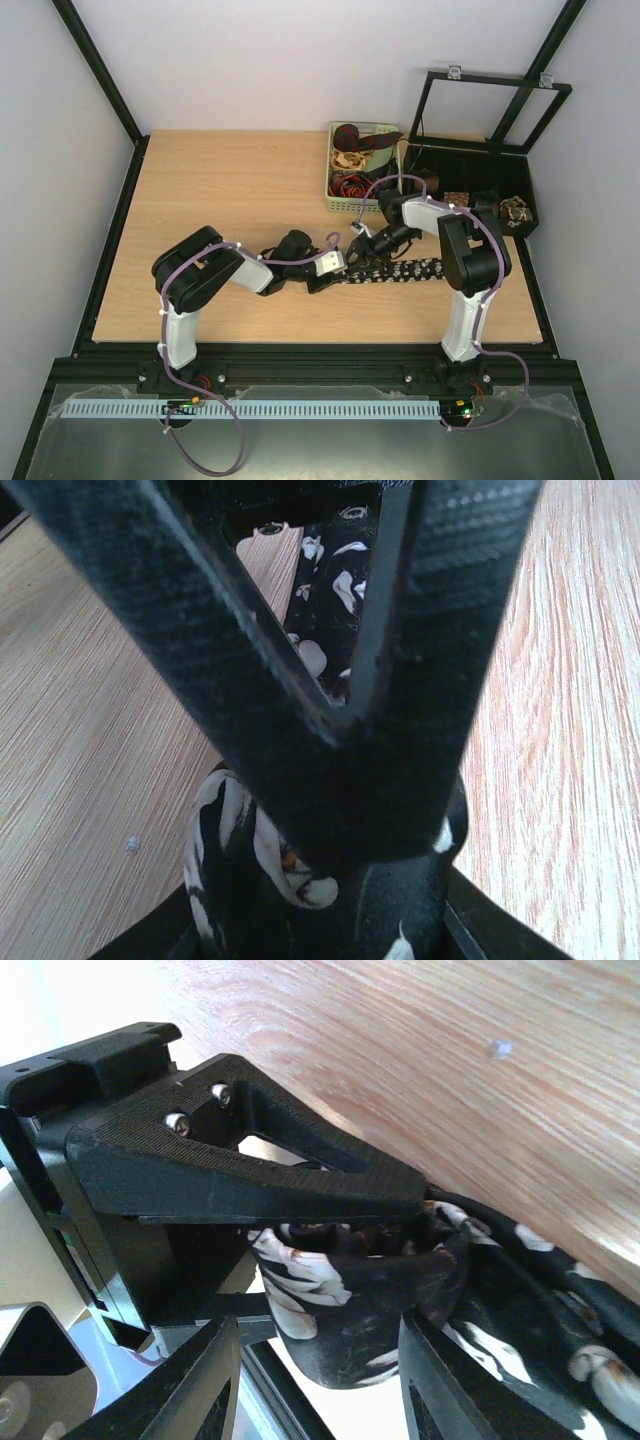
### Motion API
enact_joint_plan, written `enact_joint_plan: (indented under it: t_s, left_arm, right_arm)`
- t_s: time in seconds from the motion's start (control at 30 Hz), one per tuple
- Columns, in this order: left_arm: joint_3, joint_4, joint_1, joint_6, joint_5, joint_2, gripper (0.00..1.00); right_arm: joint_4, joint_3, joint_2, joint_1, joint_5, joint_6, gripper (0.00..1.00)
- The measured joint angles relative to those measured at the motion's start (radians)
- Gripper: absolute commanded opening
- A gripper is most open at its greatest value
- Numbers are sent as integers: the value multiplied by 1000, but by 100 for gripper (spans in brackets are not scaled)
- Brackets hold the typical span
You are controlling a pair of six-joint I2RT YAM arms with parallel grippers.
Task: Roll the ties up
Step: Roll the tie at the center of the board.
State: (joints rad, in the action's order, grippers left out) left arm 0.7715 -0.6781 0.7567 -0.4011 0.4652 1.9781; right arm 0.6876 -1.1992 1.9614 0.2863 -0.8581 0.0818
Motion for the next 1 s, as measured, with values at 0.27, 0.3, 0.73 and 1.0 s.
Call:
enact_joint_plan:
  t_s: [0.27, 0.3, 0.73, 1.0]
  left_arm:
    - [7, 18, 6, -22, -6, -2, 39]
    - [8, 19, 6, -25, -9, -2, 41]
    - [1, 34, -17, 14, 54, -18, 83]
    - [11, -48, -1, 77, 103, 14, 82]
  right_arm:
    - [-13, 0, 3, 21, 46, -51, 2]
    - [-14, 0, 5, 21, 52, -54, 1]
    - [7, 37, 52, -70, 54, -13, 1]
    - [29, 40, 89, -114, 28, 58, 1]
